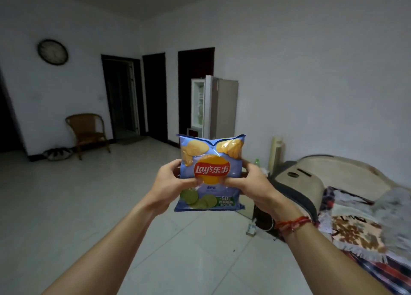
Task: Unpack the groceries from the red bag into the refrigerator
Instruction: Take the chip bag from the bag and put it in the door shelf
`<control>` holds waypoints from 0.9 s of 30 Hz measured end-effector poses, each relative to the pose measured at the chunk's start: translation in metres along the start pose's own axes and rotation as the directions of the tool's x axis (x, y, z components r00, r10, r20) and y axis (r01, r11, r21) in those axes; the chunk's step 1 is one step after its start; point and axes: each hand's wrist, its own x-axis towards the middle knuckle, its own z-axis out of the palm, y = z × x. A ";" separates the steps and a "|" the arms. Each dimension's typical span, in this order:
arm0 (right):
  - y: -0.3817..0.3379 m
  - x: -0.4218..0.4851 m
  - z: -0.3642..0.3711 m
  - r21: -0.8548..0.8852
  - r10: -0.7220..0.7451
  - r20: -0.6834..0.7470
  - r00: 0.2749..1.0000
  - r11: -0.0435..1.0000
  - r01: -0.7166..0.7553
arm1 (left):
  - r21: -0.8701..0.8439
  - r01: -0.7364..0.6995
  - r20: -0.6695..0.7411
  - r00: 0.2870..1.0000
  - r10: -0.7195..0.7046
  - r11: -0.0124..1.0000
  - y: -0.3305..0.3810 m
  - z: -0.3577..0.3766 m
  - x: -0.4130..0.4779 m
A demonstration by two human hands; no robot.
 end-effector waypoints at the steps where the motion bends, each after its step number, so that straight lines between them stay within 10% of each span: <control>1: -0.001 0.004 0.004 0.005 -0.004 0.028 1.000 1.000 0.004 | 0.005 0.006 -0.016 1.000 -0.006 1.000 0.000 -0.005 -0.001; 27: 0.038 0.136 0.023 0.055 -0.055 0.226 0.973 0.998 0.043 | 0.005 0.056 -0.190 0.980 -0.054 0.998 -0.047 -0.040 0.080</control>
